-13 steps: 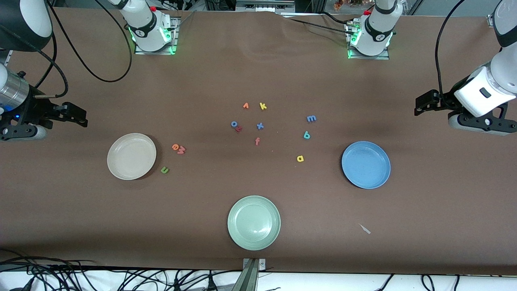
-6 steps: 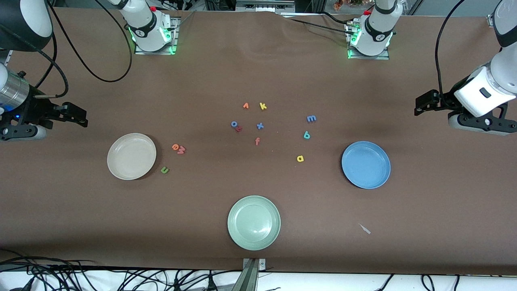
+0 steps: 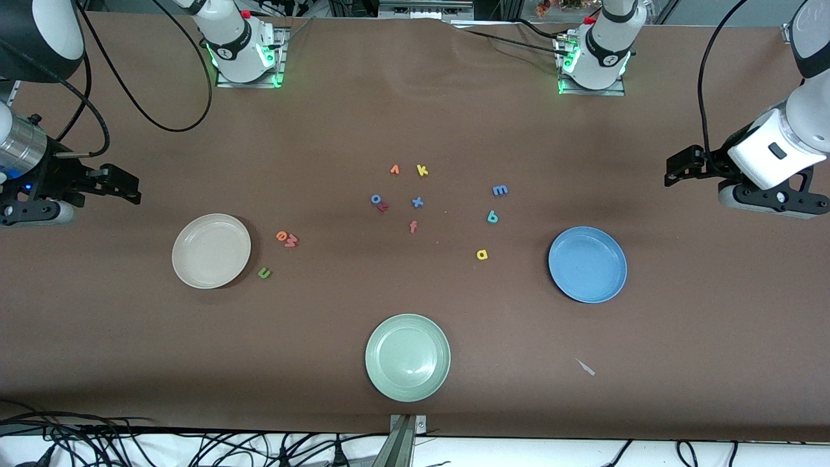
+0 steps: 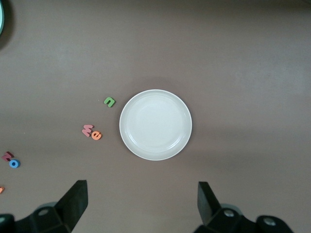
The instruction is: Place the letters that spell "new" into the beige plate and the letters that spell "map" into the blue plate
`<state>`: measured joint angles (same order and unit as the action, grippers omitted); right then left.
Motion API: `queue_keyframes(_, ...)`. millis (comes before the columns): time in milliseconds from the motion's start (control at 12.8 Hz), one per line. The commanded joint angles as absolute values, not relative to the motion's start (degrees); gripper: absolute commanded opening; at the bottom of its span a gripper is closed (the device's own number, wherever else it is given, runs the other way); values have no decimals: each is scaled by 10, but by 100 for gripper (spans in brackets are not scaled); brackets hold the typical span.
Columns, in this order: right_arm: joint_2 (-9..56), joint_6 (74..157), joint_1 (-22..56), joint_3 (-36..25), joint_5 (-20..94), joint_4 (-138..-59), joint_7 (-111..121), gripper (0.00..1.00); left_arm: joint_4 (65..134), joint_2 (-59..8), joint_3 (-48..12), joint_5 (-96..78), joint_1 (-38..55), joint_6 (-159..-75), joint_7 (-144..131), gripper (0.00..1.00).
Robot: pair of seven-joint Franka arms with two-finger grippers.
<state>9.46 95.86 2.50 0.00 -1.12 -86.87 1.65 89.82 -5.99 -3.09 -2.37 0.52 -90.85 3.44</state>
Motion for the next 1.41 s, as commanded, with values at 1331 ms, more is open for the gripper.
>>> queue_keyframes(1331,98,954,25,1,-11,-855,9,100,860,-255,-58,-30,61,-970,30,100)
